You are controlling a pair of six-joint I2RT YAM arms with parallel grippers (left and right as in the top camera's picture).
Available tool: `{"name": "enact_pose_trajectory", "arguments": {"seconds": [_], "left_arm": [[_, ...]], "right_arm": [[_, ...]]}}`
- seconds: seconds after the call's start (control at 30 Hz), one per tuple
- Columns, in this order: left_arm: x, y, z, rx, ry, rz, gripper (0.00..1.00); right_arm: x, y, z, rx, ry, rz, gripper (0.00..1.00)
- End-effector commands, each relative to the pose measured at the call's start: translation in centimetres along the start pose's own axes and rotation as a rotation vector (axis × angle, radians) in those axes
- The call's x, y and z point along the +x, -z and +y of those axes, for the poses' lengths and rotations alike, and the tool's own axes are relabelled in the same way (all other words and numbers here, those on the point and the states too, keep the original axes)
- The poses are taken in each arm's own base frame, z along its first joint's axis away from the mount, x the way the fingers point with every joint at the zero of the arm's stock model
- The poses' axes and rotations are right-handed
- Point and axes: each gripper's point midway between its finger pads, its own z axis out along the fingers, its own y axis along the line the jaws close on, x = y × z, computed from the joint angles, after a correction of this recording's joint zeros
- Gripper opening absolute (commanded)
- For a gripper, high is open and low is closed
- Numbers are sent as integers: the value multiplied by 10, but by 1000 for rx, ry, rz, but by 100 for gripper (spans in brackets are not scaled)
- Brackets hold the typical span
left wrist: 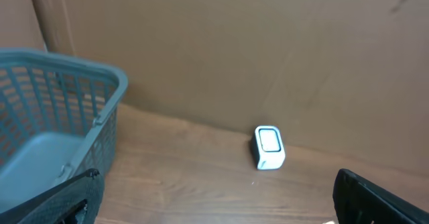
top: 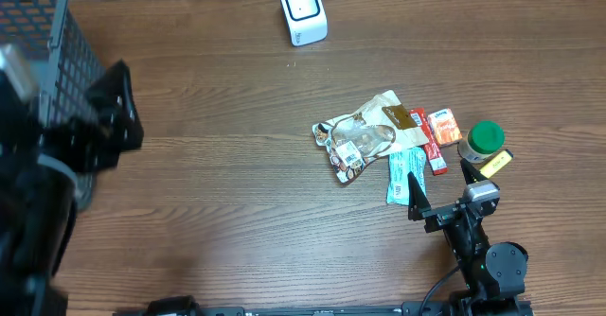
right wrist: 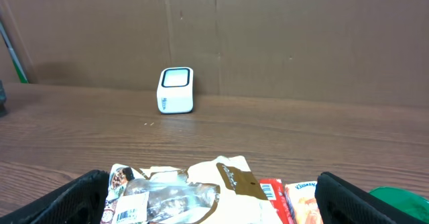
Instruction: Scan the item barcode
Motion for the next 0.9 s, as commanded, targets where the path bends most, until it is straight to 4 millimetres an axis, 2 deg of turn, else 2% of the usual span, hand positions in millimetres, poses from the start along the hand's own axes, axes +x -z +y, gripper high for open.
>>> {"name": "enact_pose_trajectory", "arguments": {"seconds": [0.0,0.13,0.4,0.5,0.63,0.73,0.8,0.87], "left_arm": [[14,9,1,6,-13,9,100],[49,12,9,-6,-10,59,100],[172,-11,46,-90,-9,297,100],[209,-11,66,-161,-21,344,100],[248,-8,78,-177,-22,375,100],[249,-11,78,-156,-23,269,100],[236,-16,70,-97,-24,141,100],[214,-20,59,-22,-29,-25,100]], "right_arm": [[2,0,0,-4,-3,-3,100],[2,0,0,-4,-3,-3,100],[2,0,0,-4,-3,-3,100],[2,0,0,-4,-3,-3,100],[2,0,0,-4,-3,-3,100],[2,0,0,-4,-3,-3,100],[2,0,0,-4,-3,-3,100],[2,0,0,-4,-3,-3,100]]}}
